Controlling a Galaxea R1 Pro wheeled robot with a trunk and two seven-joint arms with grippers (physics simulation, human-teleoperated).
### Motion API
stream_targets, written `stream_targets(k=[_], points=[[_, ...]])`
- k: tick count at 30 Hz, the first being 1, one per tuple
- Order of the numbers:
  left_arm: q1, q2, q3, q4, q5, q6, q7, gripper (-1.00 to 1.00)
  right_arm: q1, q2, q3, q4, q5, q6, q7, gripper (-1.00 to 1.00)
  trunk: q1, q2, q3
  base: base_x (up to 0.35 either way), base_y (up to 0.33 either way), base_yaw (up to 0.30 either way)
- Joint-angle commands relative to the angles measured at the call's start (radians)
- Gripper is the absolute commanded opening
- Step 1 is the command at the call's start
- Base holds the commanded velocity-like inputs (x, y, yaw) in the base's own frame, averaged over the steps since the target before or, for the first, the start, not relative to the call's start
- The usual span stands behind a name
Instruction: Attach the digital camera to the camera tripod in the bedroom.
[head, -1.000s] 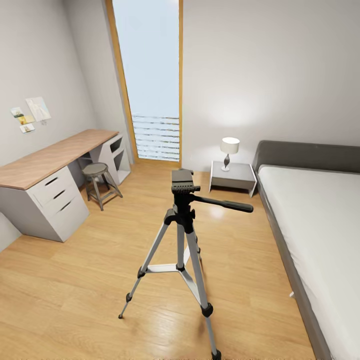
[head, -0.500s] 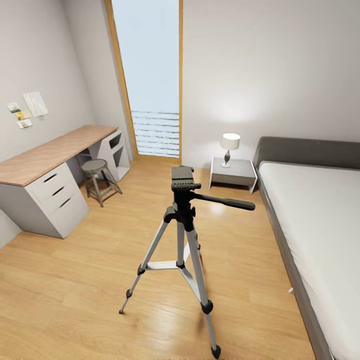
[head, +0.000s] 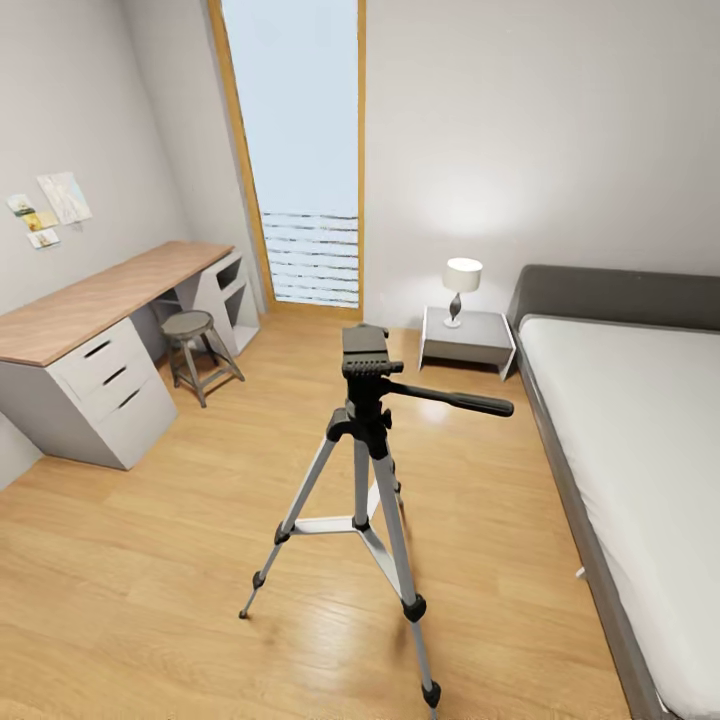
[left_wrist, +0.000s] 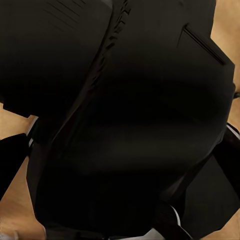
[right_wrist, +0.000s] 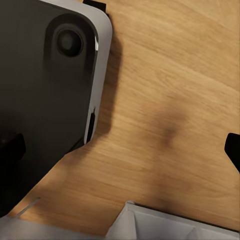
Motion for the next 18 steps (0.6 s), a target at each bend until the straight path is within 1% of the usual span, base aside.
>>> stream_targets(k=[1, 18], points=[[-0.001, 0.000, -0.003, 0.001, 0.009, 0.000, -0.004, -1.00, -0.001, 0.000, 0.007, 0.003, 0.004, -0.006, 0.001, 1.00, 0.000, -0.002, -0.003, 0.000, 0.000, 0.000], [-0.001, 0.001, -0.003, 0.001, 0.009, -0.002, -0.005, -1.00, -0.001, 0.000, 0.007, 0.003, 0.004, -0.006, 0.001, 1.00, 0.000, -0.002, -0.031, 0.000, 0.000, 0.000]])
